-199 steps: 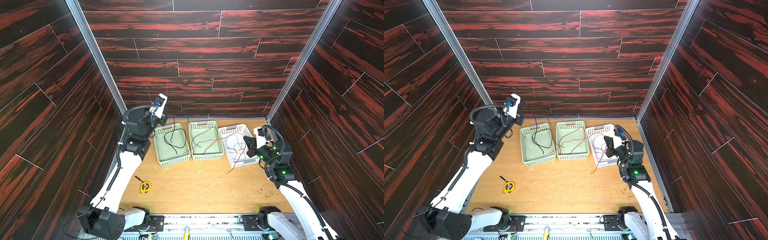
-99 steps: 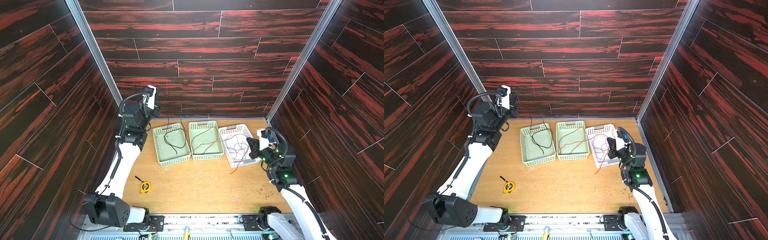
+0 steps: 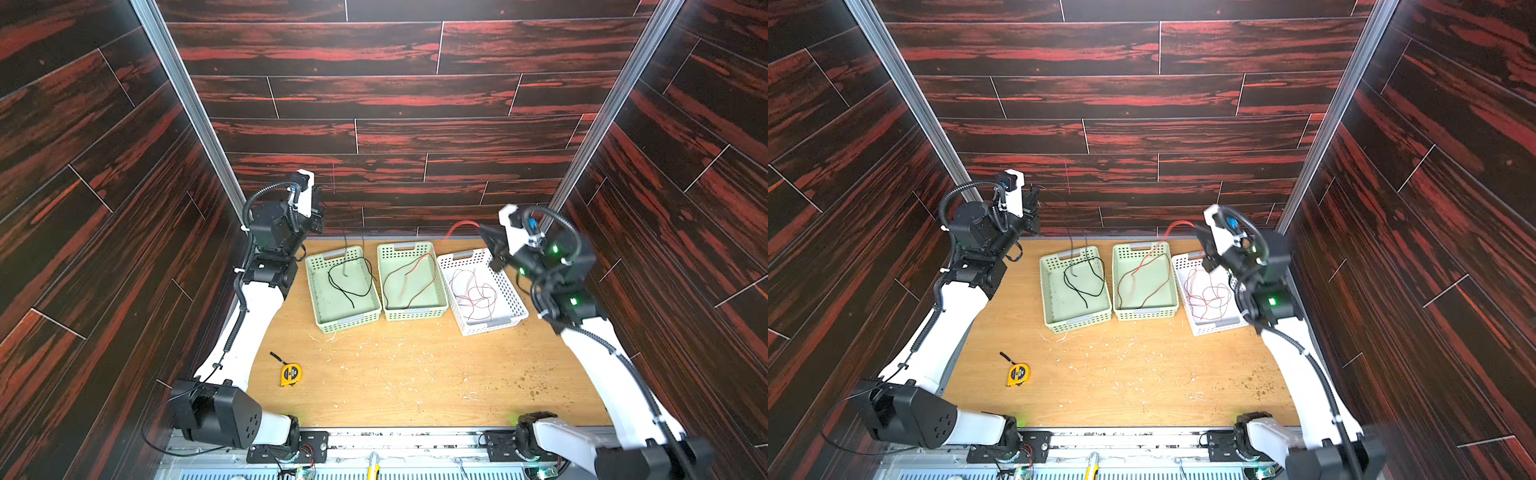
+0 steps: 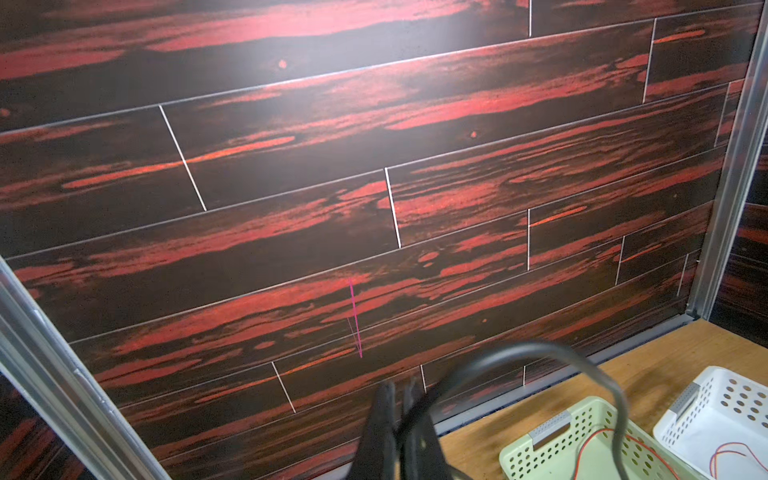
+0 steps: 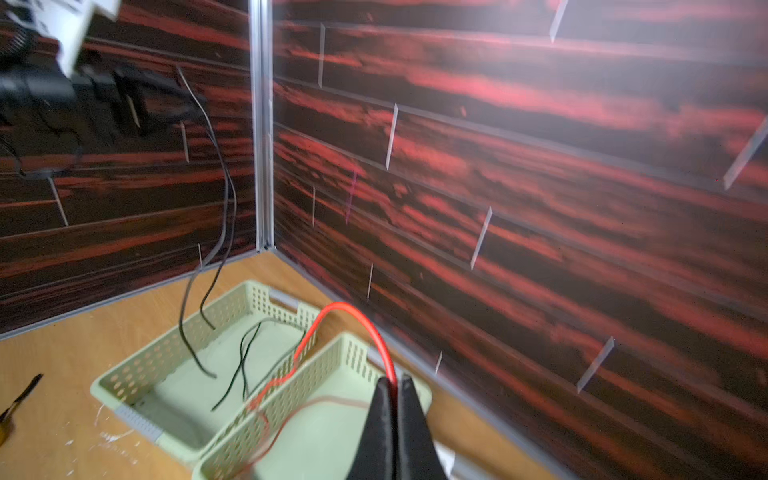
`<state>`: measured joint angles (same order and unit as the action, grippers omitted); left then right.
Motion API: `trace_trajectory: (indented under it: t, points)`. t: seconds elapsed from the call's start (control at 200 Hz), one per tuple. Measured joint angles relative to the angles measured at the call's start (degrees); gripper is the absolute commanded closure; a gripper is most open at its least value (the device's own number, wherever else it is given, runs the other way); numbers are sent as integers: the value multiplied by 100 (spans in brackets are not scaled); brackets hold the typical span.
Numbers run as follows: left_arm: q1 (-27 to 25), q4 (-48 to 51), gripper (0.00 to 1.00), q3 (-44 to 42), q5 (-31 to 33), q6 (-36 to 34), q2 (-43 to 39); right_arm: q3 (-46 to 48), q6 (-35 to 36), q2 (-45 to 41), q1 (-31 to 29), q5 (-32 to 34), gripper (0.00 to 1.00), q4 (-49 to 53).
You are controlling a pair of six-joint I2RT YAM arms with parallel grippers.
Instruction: Untangle the cables
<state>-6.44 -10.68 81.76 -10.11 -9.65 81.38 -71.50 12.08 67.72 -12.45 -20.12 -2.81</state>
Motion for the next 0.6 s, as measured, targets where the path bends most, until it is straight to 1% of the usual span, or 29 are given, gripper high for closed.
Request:
trace_trajectory:
  t: [0.16,0.336,0.416,0.601]
  points:
    - [0,87,100,-7,118,-63,0,-789,105,481,-2,68,100,-57]
    - [0,48,100,-286,190,-63,-2,-1521,173,1082,-4,-146,100,-127]
    - [0,37,100,-544,227,-61,-2,-1696,195,1340,-9,-256,100,-149]
    - [0,33,100,-1012,343,-66,70,-1707,225,1832,-133,-435,100,-125]
